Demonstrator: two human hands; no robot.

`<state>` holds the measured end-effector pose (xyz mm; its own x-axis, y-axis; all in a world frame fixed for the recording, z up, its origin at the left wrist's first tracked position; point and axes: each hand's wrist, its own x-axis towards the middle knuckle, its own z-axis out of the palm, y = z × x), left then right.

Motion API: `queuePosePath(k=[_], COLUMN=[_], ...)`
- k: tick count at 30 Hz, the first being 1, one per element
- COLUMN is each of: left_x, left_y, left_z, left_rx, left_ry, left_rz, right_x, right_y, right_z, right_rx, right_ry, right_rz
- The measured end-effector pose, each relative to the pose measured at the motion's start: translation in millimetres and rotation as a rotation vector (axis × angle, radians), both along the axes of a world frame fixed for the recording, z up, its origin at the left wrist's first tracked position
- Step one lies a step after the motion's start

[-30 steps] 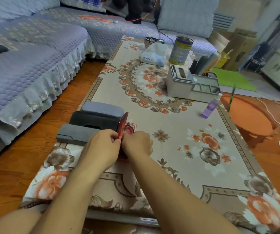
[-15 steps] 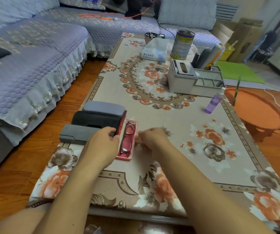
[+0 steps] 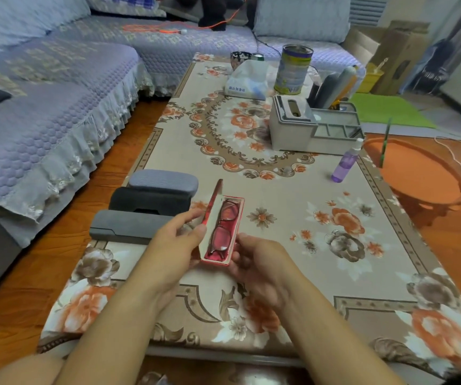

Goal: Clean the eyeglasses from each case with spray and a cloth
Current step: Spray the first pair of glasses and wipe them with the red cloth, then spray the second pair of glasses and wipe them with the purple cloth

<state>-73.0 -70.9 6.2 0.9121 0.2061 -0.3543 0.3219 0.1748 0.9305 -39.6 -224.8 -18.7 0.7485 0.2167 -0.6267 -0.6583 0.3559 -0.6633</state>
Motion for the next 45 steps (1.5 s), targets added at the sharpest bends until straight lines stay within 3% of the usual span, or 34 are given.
queuePosePath(k=[2, 7, 12, 19, 25, 28, 31, 33, 35, 37, 39, 41, 45], left_x=[-4.9, -12.8, -12.4, -11.2, -9.4, -10.0, -12.4, -11.6, -8.3, -3.5, 2.3, 10.1, 25.2], left_y=[-9.1, -28.4, -34.0, -38.9, -48.0, -43.3, -33.5, -25.5, -15.9, -6.1, 4.1, 17.1, 39.8], left_z=[1.4, -0.7, -9.8, -15.3, -21.8, -10.4, 0.5, 7.9, 17.9, 31.1, 46.6, 57.9, 52.9], left_rx=[-0.136, -0.219, -0.004, 0.08, 0.365, 0.41, 0.507, 0.596, 0.694, 0.719, 0.674, 0.615, 0.427], left_ry=[-0.012, -0.074, -0.116, -0.13, -0.2, -0.249, -0.264, -0.239, -0.215, -0.222, -0.245, -0.256, -0.212], left_rz=[-0.029, -0.046, -0.081, -0.104, -0.042, -0.063, -0.094, -0.139, -0.209, -0.289, -0.406, -0.543, -0.59], right_x=[-4.2, -16.8, -24.5, -24.3, -25.0, -25.1, -26.8, -19.6, -4.9, 7.3, 16.6, 27.3, 47.0], right_y=[-7.0, -11.3, -15.6, -24.4, -14.6, -16.7, -32.6, -50.2, -71.8, -82.4, -82.5, -80.2, -74.5], right_z=[-3.0, -6.8, -6.4, -4.5, 3.5, 9.4, 20.7, 26.9, 35.7, 46.6, 58.4, 72.3, 82.1], right_rx=[0.089, 0.263, 0.254, 0.217, 0.108, 0.088, -0.151, -0.617, -1.078, -1.098, -0.912, -0.79, -0.854], right_ry=[0.03, 0.087, 0.038, -0.011, -0.146, -0.206, -0.357, -0.554, -0.937, -1.15, -1.081, -1.007, -1.028], right_rz=[-0.027, -0.086, -0.109, -0.111, -0.064, -0.052, 0.154, 0.189, 0.103, 0.425, 0.755, 0.888, 1.039])
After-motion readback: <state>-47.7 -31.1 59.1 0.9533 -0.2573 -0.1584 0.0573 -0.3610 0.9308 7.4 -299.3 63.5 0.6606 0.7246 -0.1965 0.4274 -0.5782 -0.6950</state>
